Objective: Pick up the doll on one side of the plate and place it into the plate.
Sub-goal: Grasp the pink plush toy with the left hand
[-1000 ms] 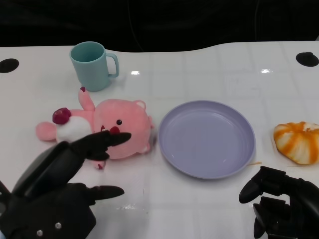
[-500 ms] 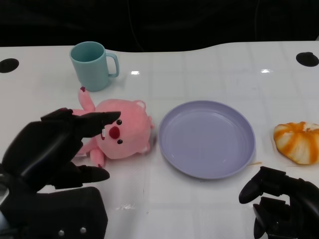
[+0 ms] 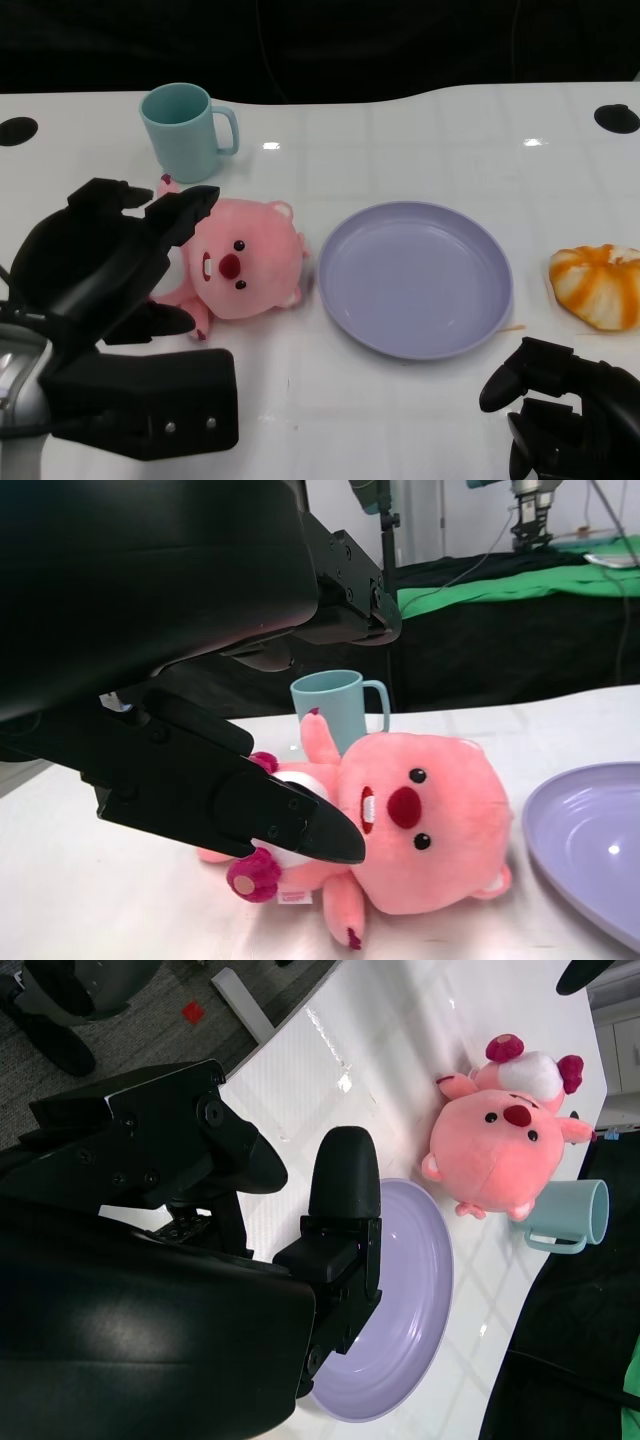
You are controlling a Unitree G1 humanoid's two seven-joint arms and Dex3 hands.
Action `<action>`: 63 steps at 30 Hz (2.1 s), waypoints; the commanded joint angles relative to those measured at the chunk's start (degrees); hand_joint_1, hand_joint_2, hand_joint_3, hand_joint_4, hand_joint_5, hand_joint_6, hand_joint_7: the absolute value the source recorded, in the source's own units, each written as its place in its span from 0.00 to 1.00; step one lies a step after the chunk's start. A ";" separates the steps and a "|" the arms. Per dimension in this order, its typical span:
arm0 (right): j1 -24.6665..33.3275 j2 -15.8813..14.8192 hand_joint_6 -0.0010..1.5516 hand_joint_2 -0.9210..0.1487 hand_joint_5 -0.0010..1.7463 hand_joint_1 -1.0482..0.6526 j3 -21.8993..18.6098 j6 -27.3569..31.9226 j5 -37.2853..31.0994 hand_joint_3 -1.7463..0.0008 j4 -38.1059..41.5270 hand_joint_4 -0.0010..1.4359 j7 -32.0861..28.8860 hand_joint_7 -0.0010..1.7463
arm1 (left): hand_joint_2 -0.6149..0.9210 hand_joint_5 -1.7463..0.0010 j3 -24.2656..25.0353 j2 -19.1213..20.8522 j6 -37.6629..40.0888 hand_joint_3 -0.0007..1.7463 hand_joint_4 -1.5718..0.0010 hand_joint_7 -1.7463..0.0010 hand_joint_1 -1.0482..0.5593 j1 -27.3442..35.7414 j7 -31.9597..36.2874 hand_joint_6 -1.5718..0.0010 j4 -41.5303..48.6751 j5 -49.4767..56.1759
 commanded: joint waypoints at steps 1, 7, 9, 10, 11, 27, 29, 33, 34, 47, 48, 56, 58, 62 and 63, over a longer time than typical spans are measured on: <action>0.18 -0.63 0.32 0.17 1.00 0.61 -0.32 -0.74 -0.03 0.41 -0.08 0.42 0.15 0.86 | 0.97 0.76 -1.01 1.14 1.48 0.00 1.00 1.00 0.28 -2.44 -1.53 0.89 1.83 2.82; 0.27 -0.54 0.32 0.16 1.00 0.61 -0.42 -0.52 0.06 0.42 -0.18 0.42 0.04 0.86 | 0.98 0.81 -2.92 1.58 2.25 0.00 1.00 1.00 0.25 -6.43 -4.35 0.90 6.70 4.75; 0.37 -0.43 0.32 0.16 1.00 0.61 -0.41 -0.32 0.14 0.42 -0.39 0.42 -0.06 0.86 | 0.98 0.82 -3.69 1.41 2.41 0.00 1.00 1.00 0.25 -7.70 -4.76 0.90 8.88 5.12; 0.41 -0.41 0.32 0.16 1.00 0.61 -0.42 -0.28 0.21 0.42 -0.43 0.42 -0.05 0.86 | 0.98 0.83 -4.09 1.25 2.61 0.00 1.00 1.00 0.25 -8.37 -4.91 0.90 9.99 5.23; 0.44 -0.42 0.32 0.16 1.00 0.61 -0.41 -0.33 0.21 0.42 -0.44 0.42 -0.05 0.86 | 0.97 0.83 -4.49 1.11 2.72 0.00 1.00 1.00 0.25 -9.08 -4.90 0.90 11.20 5.20; 1.31 -0.63 0.32 0.17 1.00 0.61 -0.36 -0.44 0.05 0.41 -1.18 0.42 -0.03 0.86 | 0.96 0.86 -10.29 -0.50 1.76 0.00 0.95 1.00 0.27 -18.93 -1.87 0.90 30.80 3.86; 1.48 -0.57 0.32 0.17 1.00 0.61 -0.45 -0.24 0.18 0.41 -1.33 0.42 -0.07 0.86 | 0.96 0.87 -11.04 -0.75 1.26 0.00 0.96 1.00 0.27 -19.80 -0.89 0.91 32.72 3.57; 1.69 -0.54 0.32 0.18 1.00 0.60 -0.35 0.14 -0.01 0.41 -1.67 0.42 -0.35 0.86 | 0.96 0.87 -12.21 -1.25 0.04 0.00 0.95 1.00 0.28 -21.42 1.20 0.91 36.55 2.94; 1.74 -0.55 0.32 0.18 1.00 0.60 -0.29 0.16 -0.10 0.41 -1.72 0.42 -0.40 0.86 | 0.96 0.88 -12.35 -1.45 -0.20 0.00 0.95 1.00 0.28 -21.81 1.73 0.91 37.51 2.72; 2.03 -0.62 0.33 0.18 1.00 0.60 -0.09 0.43 -0.22 0.41 -2.24 0.43 -0.43 0.85 | 0.98 0.89 -14.68 -3.71 -4.22 0.00 0.96 1.00 0.28 -27.66 9.62 0.93 51.39 -0.59; 2.05 -0.67 0.32 0.18 1.00 0.60 -0.07 0.44 -0.26 0.41 -2.35 0.42 -0.42 0.85 | 0.97 0.89 -14.87 -3.91 -4.56 0.00 0.95 1.00 0.28 -28.14 10.03 0.93 52.51 -0.96; 2.28 -0.83 0.33 0.18 1.00 0.60 0.01 0.24 -0.58 0.41 -2.61 0.42 -0.46 0.85 | 0.97 0.89 -17.07 -6.42 -5.78 0.00 0.93 0.99 0.30 -32.39 11.38 0.92 63.08 -3.24; 2.41 -0.85 0.33 0.19 1.00 0.60 0.03 0.22 -0.64 0.41 -2.79 0.42 -0.48 0.85 | 0.97 0.89 -17.66 -7.29 -6.59 0.00 0.92 0.99 0.31 -33.44 12.15 0.91 67.28 -3.99; 2.73 -0.91 0.33 0.18 1.00 0.60 0.01 0.06 -0.48 0.41 -2.96 0.42 -0.28 0.85 | 0.96 0.92 -18.81 -8.96 -7.99 0.00 0.88 0.99 0.32 -35.13 14.21 0.90 74.48 -5.12; 2.77 -0.99 0.33 0.18 1.00 0.60 0.05 0.17 -0.56 0.41 -3.08 0.42 -0.29 0.85 | 0.96 0.92 -19.08 -9.24 -8.22 0.00 0.88 0.99 0.32 -35.43 14.64 0.89 75.64 -5.30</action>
